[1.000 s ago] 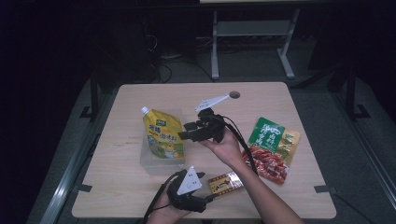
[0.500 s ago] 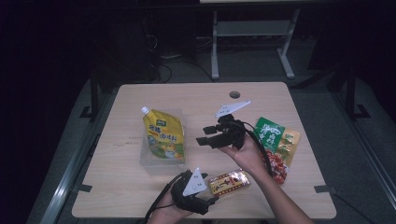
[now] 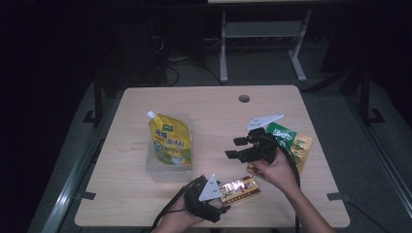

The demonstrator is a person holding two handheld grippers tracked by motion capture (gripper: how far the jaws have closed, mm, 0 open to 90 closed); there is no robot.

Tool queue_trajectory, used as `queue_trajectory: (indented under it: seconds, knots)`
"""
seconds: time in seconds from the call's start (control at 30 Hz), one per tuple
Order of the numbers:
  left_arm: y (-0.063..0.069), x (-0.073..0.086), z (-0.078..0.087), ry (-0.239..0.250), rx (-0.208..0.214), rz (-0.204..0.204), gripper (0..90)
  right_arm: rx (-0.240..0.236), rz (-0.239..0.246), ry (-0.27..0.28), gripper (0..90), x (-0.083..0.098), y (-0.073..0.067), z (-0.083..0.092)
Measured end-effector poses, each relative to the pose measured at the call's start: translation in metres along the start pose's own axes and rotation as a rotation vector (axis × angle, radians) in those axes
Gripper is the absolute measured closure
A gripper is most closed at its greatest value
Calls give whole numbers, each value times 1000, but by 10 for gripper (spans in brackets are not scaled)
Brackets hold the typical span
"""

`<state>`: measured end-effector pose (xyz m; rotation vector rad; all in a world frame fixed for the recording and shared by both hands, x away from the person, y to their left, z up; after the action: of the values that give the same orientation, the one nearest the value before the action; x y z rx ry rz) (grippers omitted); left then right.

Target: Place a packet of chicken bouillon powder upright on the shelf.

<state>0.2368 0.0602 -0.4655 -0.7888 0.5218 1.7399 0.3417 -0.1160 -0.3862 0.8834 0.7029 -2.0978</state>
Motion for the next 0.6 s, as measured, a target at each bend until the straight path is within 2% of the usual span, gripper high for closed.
queue_trajectory:
  seconds: [0.13,0.33,0.47,0.5,0.6]
  knots:
    - [0,0,-4,-13,8,-2,220,3,-16,-14,348,14,3,4]
    - [-2,0,-11,-42,10,-22,209,17,-39,-3,323,29,7,12]
    - [-3,-1,-17,-59,5,-19,210,27,-54,11,314,38,9,18]
    - [-5,-1,-17,-69,-1,-31,211,27,-58,16,304,41,9,19]
    - [-4,-1,-19,-65,-3,-20,225,41,-62,15,297,48,9,23]
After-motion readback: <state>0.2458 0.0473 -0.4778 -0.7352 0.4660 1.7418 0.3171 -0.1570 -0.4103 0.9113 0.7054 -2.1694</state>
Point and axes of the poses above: each handheld gripper's, and its own axes: z roughly backward along the jaws, x roughly out of its underside, y roughly to its right, the point moved 3 cm from there along -z, roughly forward along the jaws, and after that the axes turned 4 degrees about x, right-handed, at the moved point
